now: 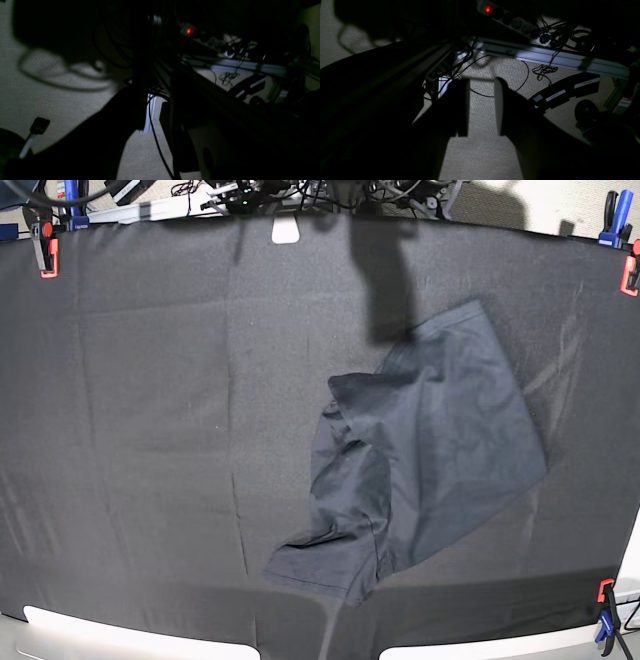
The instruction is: Layout the t-shirt on the table in an organized manner, then fold the t-shirt properly
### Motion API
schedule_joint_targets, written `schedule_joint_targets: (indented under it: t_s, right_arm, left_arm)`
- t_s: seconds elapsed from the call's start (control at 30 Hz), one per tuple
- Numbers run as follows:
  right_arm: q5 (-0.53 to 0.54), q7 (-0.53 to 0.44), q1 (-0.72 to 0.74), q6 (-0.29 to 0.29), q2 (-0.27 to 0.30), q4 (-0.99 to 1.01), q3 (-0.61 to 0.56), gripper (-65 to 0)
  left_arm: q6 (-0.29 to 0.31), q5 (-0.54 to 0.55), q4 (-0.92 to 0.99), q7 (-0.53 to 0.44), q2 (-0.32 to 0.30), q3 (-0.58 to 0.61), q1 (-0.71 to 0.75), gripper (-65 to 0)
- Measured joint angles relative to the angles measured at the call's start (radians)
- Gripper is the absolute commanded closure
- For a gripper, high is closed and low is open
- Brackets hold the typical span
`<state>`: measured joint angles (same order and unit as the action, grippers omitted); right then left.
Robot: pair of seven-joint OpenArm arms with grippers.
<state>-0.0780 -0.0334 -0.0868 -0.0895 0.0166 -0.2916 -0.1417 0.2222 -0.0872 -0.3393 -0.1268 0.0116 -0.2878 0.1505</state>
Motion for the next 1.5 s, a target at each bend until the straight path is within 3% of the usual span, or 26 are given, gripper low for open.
schedule_joint_targets:
  t_s: [0.23, 0.4, 0.47, 0.57, 0.7, 0.9, 1.07, 1.3, 1.5]
  right_arm:
    - [0.000, 0.016, -0.120, -0.003, 0.046, -0.121, 0.000, -16.7]
    - [0.008, 0.100, -0.283, -0.006, 0.095, -0.340, 0.000, -16.7]
    - [0.072, 0.126, -0.357, -0.006, 0.121, -0.443, 0.000, -16.6]
    - [0.192, 0.151, -0.469, -0.004, 0.176, -0.625, 0.000, -16.6]
    - [0.291, 0.165, -0.637, -0.033, 0.277, -0.892, -0.001, -16.7]
    - [0.370, 0.177, -0.869, -0.040, 0.447, -1.298, 0.001, -16.6]
    - [0.368, 0.224, -1.008, -0.044, 0.537, -1.599, 0.002, -16.6]
    - [0.364, 0.279, -0.999, -0.040, 0.562, -1.896, 0.006, -16.7]
    - [0.363, 0.313, -0.842, -0.050, 0.529, -2.021, 0.000, -16.7]
  left_arm:
    - [0.007, -0.001, -0.149, 0.011, 0.000, 0.000, 0.122, -14.0]
    - [0.008, 0.002, -0.307, 0.105, 0.000, 0.000, 0.217, -14.0]
    - [0.009, 0.038, -0.375, 0.140, 0.000, 0.001, 0.262, -14.0]
    - [0.015, 0.129, -0.483, 0.153, -0.009, 0.001, 0.348, -14.0]
    - [0.011, 0.159, -0.636, 0.153, -0.047, 0.002, 0.451, -14.0]
    - [0.013, 0.303, -0.862, 0.204, -0.148, 0.004, 0.578, -14.0]
    - [0.011, 0.351, -1.038, 0.237, -0.239, 0.005, 0.688, -14.0]
    - [0.013, 0.344, -1.303, 0.260, -0.330, 0.006, 0.747, -14.0]
    - [0.018, 0.183, -1.522, 0.286, -0.380, 0.006, 0.730, -14.0]
